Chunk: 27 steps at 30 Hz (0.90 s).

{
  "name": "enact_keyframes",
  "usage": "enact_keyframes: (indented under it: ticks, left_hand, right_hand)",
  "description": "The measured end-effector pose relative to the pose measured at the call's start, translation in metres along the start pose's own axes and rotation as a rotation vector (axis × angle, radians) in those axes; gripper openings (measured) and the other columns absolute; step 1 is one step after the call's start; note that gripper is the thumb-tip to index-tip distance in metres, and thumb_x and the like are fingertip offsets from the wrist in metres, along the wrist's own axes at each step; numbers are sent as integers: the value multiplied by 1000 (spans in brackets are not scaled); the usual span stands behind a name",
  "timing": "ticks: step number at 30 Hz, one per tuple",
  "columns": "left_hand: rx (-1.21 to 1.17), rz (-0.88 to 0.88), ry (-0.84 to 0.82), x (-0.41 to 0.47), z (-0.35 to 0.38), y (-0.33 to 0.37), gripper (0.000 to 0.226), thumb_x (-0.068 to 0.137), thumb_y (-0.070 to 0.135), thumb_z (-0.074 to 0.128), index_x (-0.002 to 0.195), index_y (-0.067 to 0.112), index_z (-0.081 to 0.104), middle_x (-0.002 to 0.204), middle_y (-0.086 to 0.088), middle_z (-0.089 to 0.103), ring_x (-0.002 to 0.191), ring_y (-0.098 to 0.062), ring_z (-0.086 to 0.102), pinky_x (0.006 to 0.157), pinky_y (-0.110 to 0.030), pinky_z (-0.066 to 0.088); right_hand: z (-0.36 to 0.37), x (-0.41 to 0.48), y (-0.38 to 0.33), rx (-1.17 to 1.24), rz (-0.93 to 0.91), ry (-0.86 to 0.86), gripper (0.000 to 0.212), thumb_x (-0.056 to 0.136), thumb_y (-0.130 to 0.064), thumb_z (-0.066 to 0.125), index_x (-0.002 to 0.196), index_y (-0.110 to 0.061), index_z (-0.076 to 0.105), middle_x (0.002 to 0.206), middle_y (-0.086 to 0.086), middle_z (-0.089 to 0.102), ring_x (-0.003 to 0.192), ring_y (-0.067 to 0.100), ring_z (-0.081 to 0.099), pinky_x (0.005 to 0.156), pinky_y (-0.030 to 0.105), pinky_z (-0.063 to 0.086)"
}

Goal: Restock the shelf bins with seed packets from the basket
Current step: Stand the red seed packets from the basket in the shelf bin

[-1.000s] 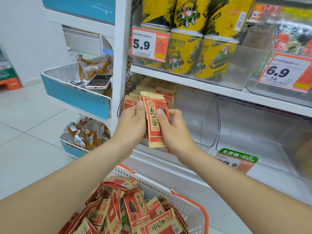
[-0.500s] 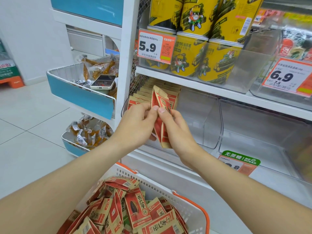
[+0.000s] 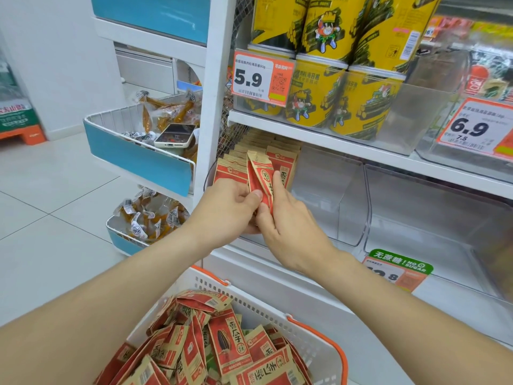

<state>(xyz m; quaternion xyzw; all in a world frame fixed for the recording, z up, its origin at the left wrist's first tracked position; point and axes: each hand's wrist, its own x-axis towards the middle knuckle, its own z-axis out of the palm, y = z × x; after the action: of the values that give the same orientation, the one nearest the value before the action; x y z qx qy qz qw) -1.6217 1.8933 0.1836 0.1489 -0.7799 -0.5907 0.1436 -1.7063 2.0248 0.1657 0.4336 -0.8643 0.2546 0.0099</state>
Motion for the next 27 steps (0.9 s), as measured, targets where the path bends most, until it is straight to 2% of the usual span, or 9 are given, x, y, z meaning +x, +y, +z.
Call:
enact_keyframes:
  ticks: [4, 7, 9, 12, 15, 17, 19, 21, 27]
  left_hand:
    - [-106, -39, -62, -1, -3, 3, 45, 113, 34, 45, 110, -1, 73, 93, -20, 79, 85, -28, 80, 80, -42, 66]
    - [-225, -118, -18, -4, 0, 9, 60, 107, 57, 44, 108, 4, 74, 90, -23, 78, 82, -32, 80, 71, -40, 66]
    - [-340, -146, 39, -4, 1, 9, 50, 109, 51, 48, 114, 7, 73, 92, -20, 79, 82, -33, 80, 67, -40, 66]
    - [-543, -163, 131, 1, -1, 5, 45, 112, 40, 48, 122, 0, 68, 97, -19, 80, 85, -32, 80, 62, -36, 64]
    - [-722, -127, 187, 6, -3, 8, 45, 111, 40, 49, 121, -1, 66, 101, -19, 79, 89, -32, 80, 66, -35, 65]
    - [-773, -120, 178, 9, -2, 8, 45, 108, 41, 53, 123, 0, 65, 104, -18, 79, 94, -32, 79, 73, -37, 66]
    - [-801, -135, 151, 10, -1, 5, 44, 106, 39, 57, 127, 0, 62, 108, -18, 79, 99, -32, 79, 78, -39, 66]
    - [-791, -137, 161, 11, 0, 1, 39, 104, 31, 64, 130, 2, 61, 111, -17, 79, 100, -30, 78, 79, -39, 66]
    - [-792, -106, 300, 14, 2, 0, 33, 92, 13, 79, 121, 3, 65, 109, -16, 79, 95, -27, 79, 74, -32, 66]
  right_hand:
    - [1, 0, 3, -115, -43, -26, 67, 112, -36, 28, 167, -9, -2, 161, 15, 40, 130, 38, 52, 101, 45, 45]
    - [2, 2, 5, -200, -107, 7, 66, 109, -36, 28, 168, -17, 4, 164, 13, 36, 129, 41, 53, 104, 46, 46]
    - [0, 3, 3, -205, -162, 58, 70, 104, -41, 30, 168, -21, 12, 165, 9, 36, 136, 37, 49, 110, 46, 44]
    - [-14, 6, -1, 32, -150, 166, 68, 97, -57, 49, 159, -31, 38, 150, -6, 56, 132, 14, 54, 108, 37, 47]
    - [-28, 10, 0, 349, 155, 317, 58, 83, -62, 74, 130, -31, 60, 109, -9, 76, 98, 12, 70, 86, 31, 54]
    - [-31, 12, 3, 739, 353, 161, 47, 85, -50, 82, 118, -20, 66, 96, 3, 80, 84, 21, 76, 74, 33, 59]
    - [-28, 11, 4, 1085, 421, -15, 35, 93, -30, 79, 120, -10, 70, 102, 14, 80, 88, 27, 79, 73, 31, 61]
    - [-27, 10, 4, 1149, 412, -18, 32, 94, -19, 78, 122, -8, 69, 104, 13, 80, 92, 30, 79, 70, 29, 60]
    - [-26, 17, 8, 1117, 420, 187, 28, 92, -7, 77, 118, -5, 67, 97, 9, 80, 68, 21, 71, 56, 25, 51]
